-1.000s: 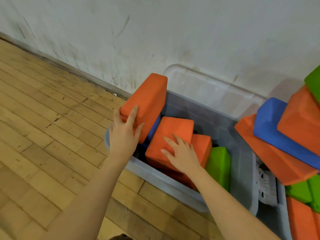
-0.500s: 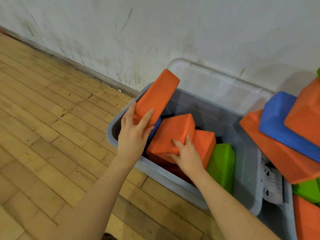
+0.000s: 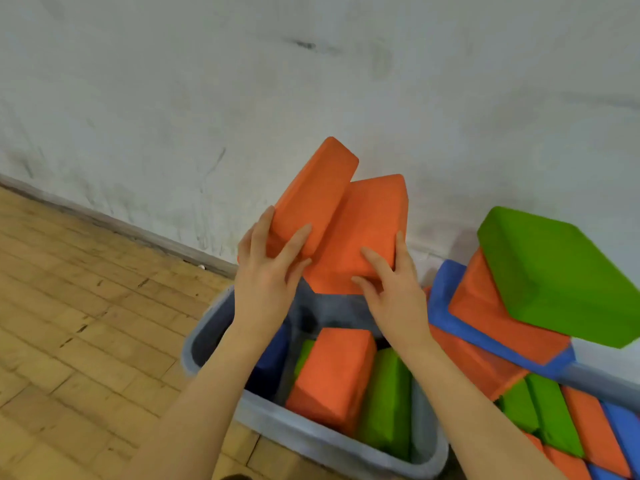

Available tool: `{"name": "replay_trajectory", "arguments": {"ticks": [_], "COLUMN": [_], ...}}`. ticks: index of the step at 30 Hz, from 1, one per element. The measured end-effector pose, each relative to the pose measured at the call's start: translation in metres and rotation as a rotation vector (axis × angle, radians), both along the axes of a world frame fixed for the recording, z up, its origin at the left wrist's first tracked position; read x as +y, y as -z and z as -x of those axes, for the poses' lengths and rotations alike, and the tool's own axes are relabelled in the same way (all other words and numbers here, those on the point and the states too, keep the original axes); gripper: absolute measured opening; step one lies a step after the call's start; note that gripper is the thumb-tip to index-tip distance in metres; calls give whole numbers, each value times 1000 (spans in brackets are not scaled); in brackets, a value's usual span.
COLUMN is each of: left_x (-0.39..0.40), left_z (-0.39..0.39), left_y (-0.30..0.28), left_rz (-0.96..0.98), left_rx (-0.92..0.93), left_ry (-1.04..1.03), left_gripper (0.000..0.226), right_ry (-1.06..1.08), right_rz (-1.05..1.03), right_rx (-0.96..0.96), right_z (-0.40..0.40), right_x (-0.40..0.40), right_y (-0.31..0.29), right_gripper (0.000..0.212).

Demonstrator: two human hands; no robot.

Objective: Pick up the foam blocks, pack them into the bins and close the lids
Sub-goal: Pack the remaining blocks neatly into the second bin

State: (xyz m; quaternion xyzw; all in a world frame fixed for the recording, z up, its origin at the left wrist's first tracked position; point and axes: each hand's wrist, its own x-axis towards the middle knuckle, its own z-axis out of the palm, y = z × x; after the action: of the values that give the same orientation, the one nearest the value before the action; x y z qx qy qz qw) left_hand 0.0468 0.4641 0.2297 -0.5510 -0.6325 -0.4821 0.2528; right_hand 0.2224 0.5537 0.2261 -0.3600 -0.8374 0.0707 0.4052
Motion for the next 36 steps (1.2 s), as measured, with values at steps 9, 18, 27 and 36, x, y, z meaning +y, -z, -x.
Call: {"name": "replay_trajectory", "arguments": {"ticks": [9, 18, 27, 36], "left_x": [51, 101, 120, 130], "left_z": [-73, -163, -211, -239], "left_y": [-110, -149, -152, -160], "left_rz": [-174, -265, -191, -48], "left_rx": [251, 459, 580, 489], "left_ry": [215, 334, 345, 581], "left_gripper": [37, 34, 52, 74], "right_ry": [236, 473, 565, 400], "right_rz": [-174, -131, -78, -186], "right_rx": [132, 153, 91, 252], "right_z": [-89, -190, -227, -228], "right_x": [6, 16, 29, 30], "right_y": [-107, -118, -87, -128], "right_gripper": [43, 48, 63, 52]}}
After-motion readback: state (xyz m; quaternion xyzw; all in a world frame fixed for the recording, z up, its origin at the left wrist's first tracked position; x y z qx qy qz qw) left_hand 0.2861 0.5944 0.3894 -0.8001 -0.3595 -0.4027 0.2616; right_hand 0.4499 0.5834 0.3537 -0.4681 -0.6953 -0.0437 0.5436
